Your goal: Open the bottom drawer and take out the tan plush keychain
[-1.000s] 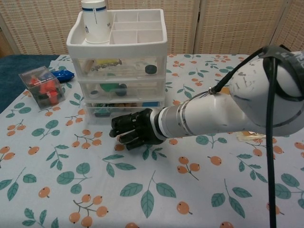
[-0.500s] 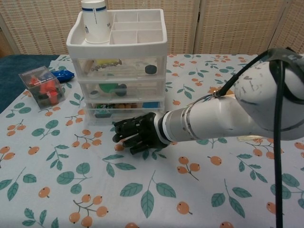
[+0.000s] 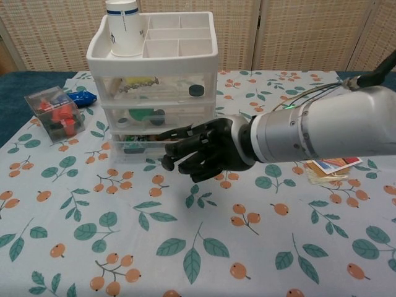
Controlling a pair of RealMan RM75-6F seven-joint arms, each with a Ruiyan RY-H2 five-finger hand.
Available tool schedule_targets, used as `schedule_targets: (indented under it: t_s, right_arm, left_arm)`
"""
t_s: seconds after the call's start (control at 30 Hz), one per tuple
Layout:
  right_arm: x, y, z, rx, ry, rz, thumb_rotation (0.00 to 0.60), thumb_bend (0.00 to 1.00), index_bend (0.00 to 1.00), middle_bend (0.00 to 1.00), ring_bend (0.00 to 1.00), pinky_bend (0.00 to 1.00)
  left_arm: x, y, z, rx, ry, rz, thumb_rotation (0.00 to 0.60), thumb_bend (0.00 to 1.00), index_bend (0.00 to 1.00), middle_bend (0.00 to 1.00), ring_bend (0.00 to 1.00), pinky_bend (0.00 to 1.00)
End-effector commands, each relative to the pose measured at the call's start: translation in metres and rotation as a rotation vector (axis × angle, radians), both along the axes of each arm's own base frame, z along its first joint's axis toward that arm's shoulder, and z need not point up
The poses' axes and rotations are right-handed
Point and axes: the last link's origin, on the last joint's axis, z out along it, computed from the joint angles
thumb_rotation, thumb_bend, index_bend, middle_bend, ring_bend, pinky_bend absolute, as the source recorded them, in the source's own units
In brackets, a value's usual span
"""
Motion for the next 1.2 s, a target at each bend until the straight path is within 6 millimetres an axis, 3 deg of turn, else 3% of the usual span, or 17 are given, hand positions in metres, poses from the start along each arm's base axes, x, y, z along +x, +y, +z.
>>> schedule_targets:
  t_s: [0.03,0.37,1.2]
  right_arm:
    - [-0.011,0.000,0.012,-0.050,0.104,0.034,0.600,0.71,0.00,0.69,0.88,1.00]
    - [-0.019,-0.009,0.011,-0.062,0.212,0.014,0.600,0.71,0.00,0.70,0.88,1.00]
    - [-0.023,-0.030,-0.005,-0.063,0.265,0.010,0.600,0.71,0.00,0.69,0.88,1.00]
  left_arm:
    - [0.001,0.000,-0.001,-0.004,-0.001,-0.003,0.600,0.21,0.15,0.08,0.09,0.09]
    - [0.003,0.001,-0.002,-0.005,-0.001,-0.004,0.600,0.21,0.15,0.08,0.09,0.09]
    - [0.000,0.003,-0.003,-0.009,-0.002,0.010,0.600,0.21,0.15,0.08,0.09,0.09]
